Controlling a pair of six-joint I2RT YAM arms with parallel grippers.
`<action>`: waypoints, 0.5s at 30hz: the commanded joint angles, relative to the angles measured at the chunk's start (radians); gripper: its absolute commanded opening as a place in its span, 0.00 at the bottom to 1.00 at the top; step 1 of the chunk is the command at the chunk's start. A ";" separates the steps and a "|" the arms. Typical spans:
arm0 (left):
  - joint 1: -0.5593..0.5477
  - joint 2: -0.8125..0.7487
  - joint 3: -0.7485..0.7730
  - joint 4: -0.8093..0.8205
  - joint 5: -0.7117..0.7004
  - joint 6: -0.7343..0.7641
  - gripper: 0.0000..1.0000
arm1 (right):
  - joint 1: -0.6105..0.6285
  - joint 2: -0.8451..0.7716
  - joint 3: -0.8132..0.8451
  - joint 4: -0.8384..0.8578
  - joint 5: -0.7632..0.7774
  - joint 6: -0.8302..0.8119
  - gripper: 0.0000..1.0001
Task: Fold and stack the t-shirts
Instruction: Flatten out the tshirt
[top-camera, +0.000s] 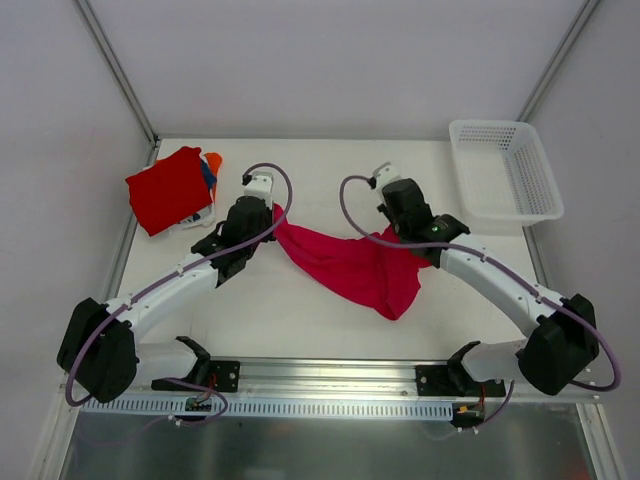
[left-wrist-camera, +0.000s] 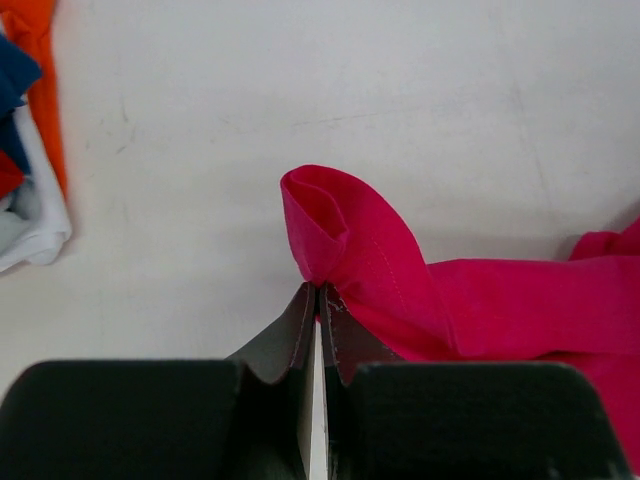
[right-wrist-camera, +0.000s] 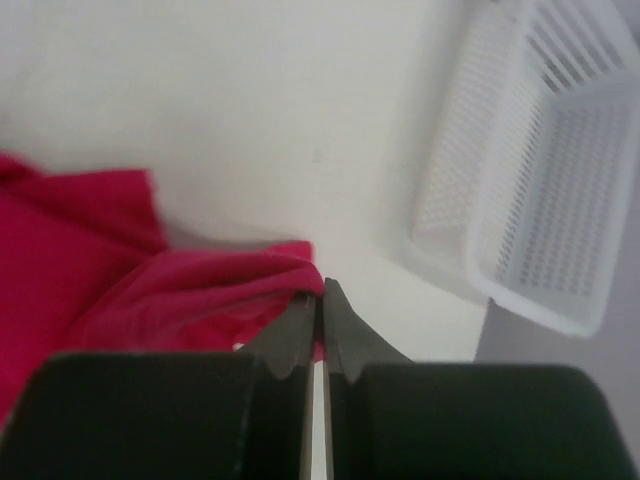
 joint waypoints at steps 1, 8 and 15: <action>0.009 -0.001 0.023 -0.012 -0.186 -0.020 0.00 | -0.123 0.048 0.076 0.062 0.314 0.148 0.00; 0.010 -0.136 0.020 -0.049 -0.266 -0.023 0.00 | -0.255 -0.003 0.112 0.024 0.361 0.270 0.00; 0.009 -0.280 0.112 -0.133 -0.294 0.025 0.00 | -0.255 -0.123 0.185 -0.040 0.333 0.244 0.00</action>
